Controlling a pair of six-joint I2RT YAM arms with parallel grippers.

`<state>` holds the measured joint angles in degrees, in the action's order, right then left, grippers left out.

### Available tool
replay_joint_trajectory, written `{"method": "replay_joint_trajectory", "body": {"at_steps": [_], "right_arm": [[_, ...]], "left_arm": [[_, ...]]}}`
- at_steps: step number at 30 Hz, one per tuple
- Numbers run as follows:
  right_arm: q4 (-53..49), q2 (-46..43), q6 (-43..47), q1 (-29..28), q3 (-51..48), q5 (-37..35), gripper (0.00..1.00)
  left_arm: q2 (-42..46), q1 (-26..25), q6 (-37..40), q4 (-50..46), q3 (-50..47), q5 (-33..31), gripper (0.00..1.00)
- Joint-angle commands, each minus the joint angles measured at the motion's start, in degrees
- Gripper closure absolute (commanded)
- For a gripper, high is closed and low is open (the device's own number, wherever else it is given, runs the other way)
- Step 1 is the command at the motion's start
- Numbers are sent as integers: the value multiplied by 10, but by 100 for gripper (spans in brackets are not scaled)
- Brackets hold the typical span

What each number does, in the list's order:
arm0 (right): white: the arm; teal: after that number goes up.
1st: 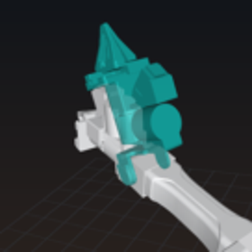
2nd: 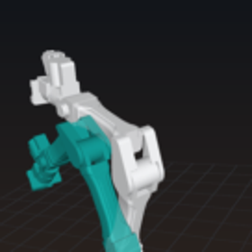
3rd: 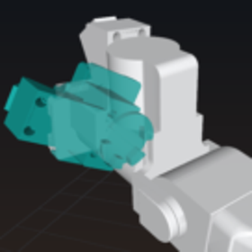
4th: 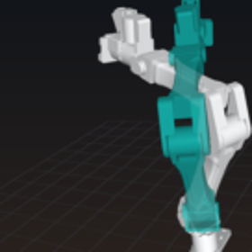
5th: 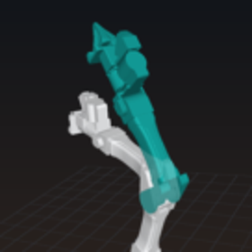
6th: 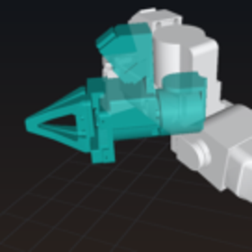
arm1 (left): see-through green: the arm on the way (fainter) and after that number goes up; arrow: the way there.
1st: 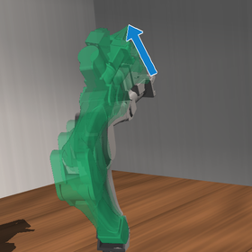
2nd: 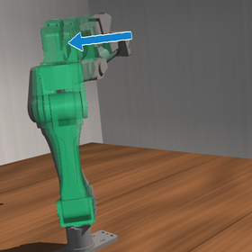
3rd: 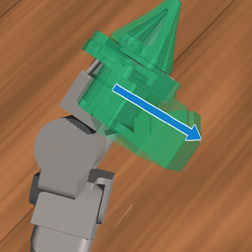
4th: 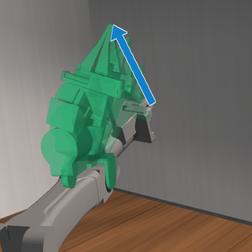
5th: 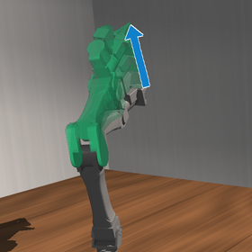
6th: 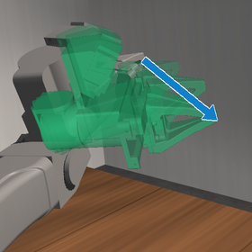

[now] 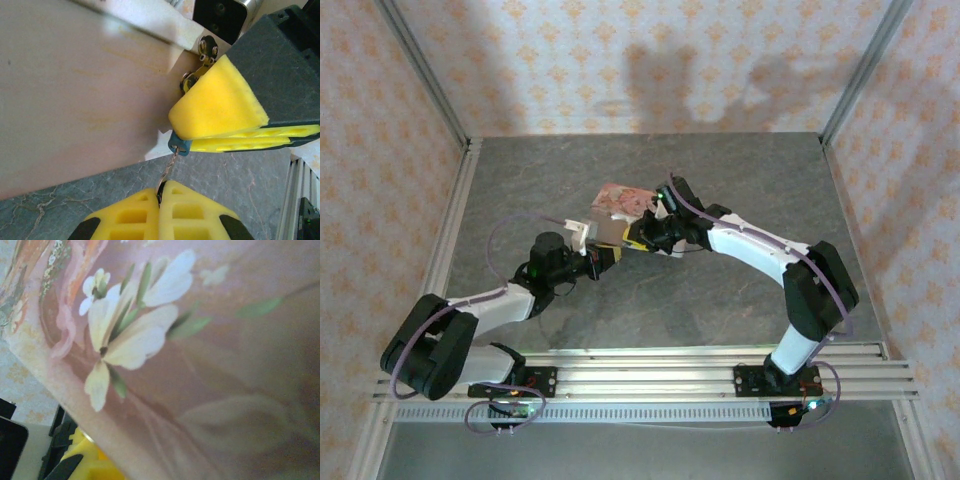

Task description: Unlock the padlock with the key

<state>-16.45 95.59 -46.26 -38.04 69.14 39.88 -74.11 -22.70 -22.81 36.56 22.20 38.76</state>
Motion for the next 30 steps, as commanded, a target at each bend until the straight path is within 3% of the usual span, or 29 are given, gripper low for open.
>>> {"method": "replay_joint_trajectory", "body": {"at_steps": [1,30], "right_arm": [[-2,-22,15,-7,26,56,100],[-9,-37,9,-2,33,66,100]], "left_arm": [[19,4,19,8,36,28,100],[18,4,15,19,23,100,100]]}}
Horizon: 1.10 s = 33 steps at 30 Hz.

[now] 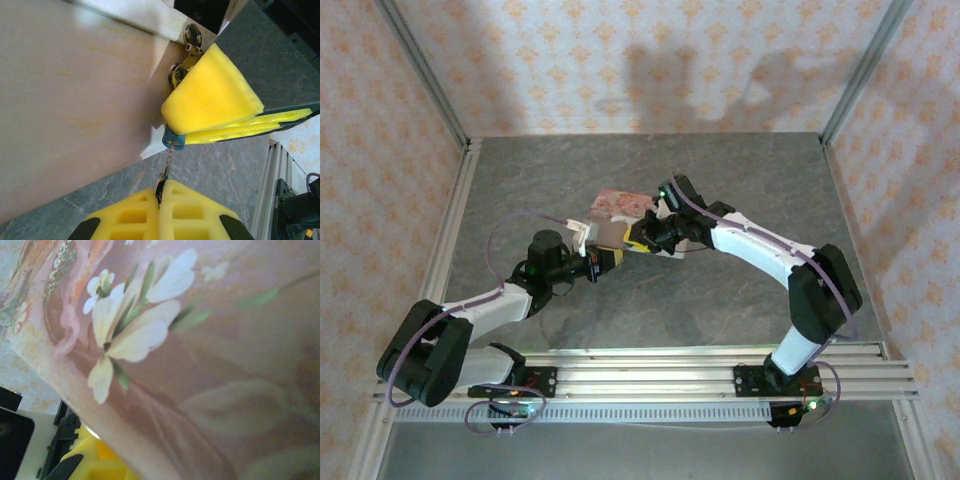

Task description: Unlock the padlock with the key

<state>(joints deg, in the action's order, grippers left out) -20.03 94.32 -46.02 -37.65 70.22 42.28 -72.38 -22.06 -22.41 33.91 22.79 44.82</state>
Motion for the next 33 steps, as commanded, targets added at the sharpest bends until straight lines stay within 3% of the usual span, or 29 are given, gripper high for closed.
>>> {"method": "replay_joint_trajectory", "body": {"at_steps": [1,33], "right_arm": [[27,-24,7,-6,22,42,100],[-8,-38,47,9,16,46,100]], "left_arm": [[0,-3,11,46,17,42,100],[-4,-1,32,20,21,83,100]]}}
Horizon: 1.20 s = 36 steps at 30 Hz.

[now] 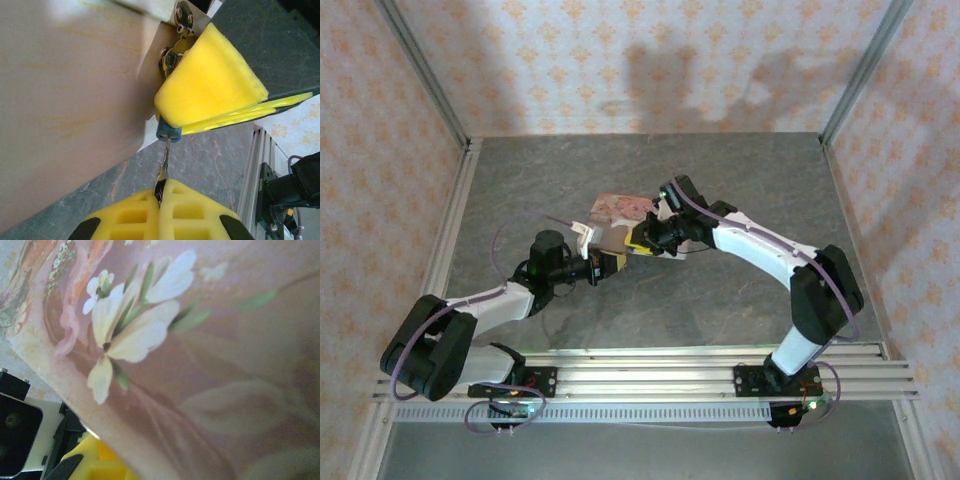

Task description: Unlock the padlock with the key

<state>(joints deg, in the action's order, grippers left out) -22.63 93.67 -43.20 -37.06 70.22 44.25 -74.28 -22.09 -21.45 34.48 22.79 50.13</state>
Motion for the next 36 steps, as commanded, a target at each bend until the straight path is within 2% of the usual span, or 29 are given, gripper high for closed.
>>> {"method": "replay_joint_trajectory", "body": {"at_steps": [1,20,36], "right_arm": [[17,-31,21,4,15,27,100],[-9,-37,42,6,20,19,100],[-15,-33,55,5,22,18,100]], "left_arm": [[16,0,25,8,22,32,100],[20,23,46,-68,20,28,100],[11,29,66,-121,56,63,100]]}}
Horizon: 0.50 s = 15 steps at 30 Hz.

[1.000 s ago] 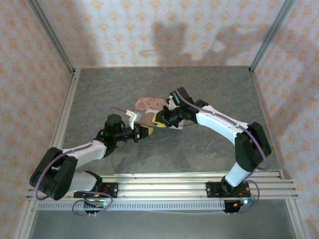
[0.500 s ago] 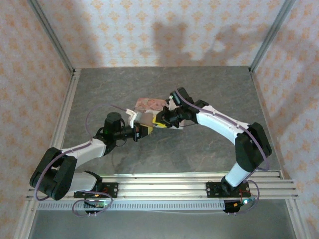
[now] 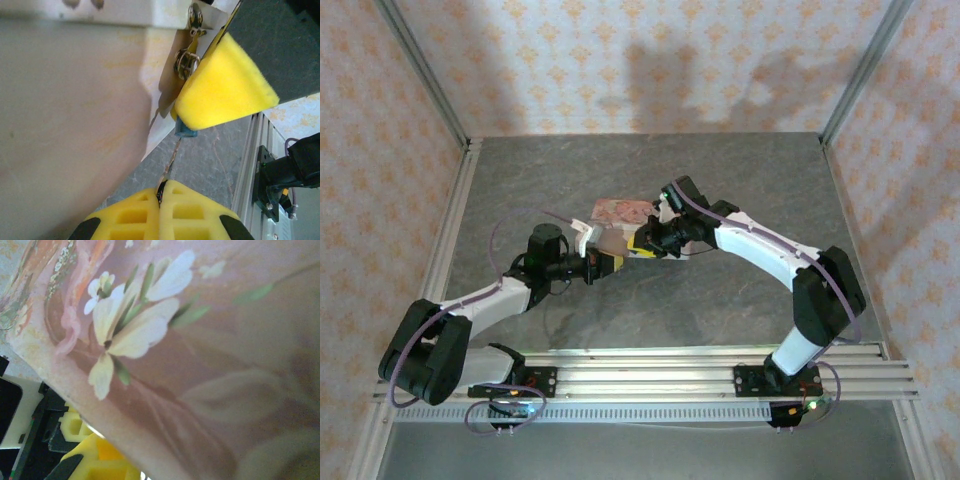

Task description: Unlock the padlock with the key

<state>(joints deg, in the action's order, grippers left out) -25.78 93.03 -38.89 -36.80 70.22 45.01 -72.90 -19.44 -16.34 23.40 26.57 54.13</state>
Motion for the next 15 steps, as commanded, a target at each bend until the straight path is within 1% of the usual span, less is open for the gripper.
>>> {"method": "replay_joint_trajectory", "body": {"at_steps": [1,6,15], "right_arm": [[15,-26,13,3,23,10,100],[14,-25,15,3,24,11,100],[20,-23,12,3,24,12,100]], "left_arm": [[-1,3,16,-15,19,24,100],[-6,3,24,-32,23,29,100],[-17,2,22,-31,31,34,100]]}}
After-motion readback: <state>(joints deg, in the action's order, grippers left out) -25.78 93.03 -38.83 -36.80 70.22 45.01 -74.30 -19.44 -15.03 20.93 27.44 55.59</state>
